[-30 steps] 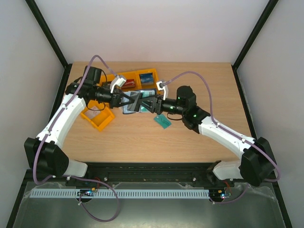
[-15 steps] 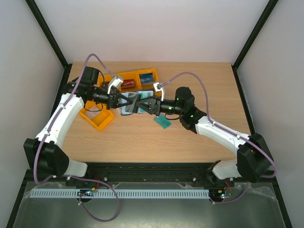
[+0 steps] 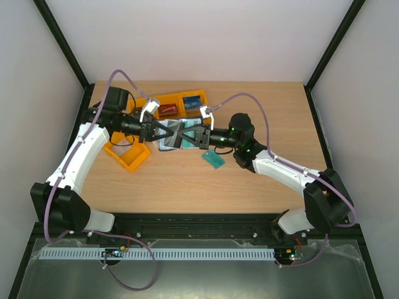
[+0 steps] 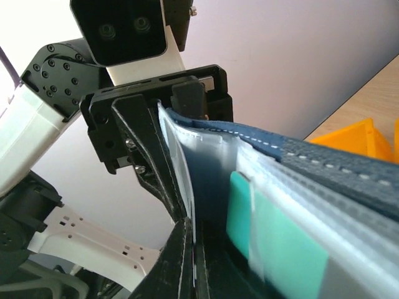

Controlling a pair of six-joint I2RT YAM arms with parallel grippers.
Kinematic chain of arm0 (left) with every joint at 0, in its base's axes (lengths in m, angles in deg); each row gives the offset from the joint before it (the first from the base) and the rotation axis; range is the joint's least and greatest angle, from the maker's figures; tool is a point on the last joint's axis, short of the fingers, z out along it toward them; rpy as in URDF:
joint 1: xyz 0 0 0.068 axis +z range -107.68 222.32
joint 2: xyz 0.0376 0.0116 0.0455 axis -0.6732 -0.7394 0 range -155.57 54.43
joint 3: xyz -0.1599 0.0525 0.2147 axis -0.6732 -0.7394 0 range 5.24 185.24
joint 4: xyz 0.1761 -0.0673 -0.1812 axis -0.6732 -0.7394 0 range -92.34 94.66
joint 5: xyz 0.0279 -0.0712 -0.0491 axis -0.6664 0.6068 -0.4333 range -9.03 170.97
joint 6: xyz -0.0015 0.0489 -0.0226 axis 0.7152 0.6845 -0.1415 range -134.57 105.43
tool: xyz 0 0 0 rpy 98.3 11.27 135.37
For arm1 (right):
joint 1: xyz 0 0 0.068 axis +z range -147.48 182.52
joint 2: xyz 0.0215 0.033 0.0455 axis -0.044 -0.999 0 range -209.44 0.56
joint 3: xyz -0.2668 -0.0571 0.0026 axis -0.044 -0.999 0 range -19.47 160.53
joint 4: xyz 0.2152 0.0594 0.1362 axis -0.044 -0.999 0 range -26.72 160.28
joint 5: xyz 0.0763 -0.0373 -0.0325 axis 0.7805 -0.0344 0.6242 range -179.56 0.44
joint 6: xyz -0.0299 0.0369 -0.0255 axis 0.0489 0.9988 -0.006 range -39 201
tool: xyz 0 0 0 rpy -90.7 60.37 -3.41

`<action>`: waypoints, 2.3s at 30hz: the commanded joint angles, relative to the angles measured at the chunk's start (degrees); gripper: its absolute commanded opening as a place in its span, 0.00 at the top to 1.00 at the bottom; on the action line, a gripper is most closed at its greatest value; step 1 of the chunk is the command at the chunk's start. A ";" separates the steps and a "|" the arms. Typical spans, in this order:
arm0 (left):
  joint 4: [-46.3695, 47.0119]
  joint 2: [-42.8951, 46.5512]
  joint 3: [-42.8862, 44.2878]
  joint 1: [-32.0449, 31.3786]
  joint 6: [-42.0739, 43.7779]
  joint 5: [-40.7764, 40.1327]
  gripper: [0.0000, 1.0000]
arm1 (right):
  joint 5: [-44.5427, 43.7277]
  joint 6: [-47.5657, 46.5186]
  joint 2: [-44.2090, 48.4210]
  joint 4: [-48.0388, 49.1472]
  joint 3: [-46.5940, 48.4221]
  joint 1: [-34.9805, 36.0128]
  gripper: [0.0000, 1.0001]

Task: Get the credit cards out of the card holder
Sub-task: Remove the credit card from the card holder, then place the card holder at the center of the board.

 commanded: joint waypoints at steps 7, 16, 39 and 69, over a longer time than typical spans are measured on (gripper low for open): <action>2.64 2.83 -0.92 1.86 -0.64 3.79 0.67 | -2.13 -9.57 4.90 -12.54 3.06 -0.09 0.98; 2.24 3.12 -1.87 1.87 -0.18 4.98 0.89 | -1.81 -11.11 5.88 -13.76 3.70 -0.38 0.98; 28.16 4.44 -15.84 2.66 -28.81 -0.69 0.98 | -8.47 -19.29 12.15 -31.34 4.98 -6.82 0.98; 43.40 -3.06 -31.80 -7.60 -40.75 -38.38 0.04 | -5.77 -21.78 13.36 -37.93 9.33 -7.85 0.98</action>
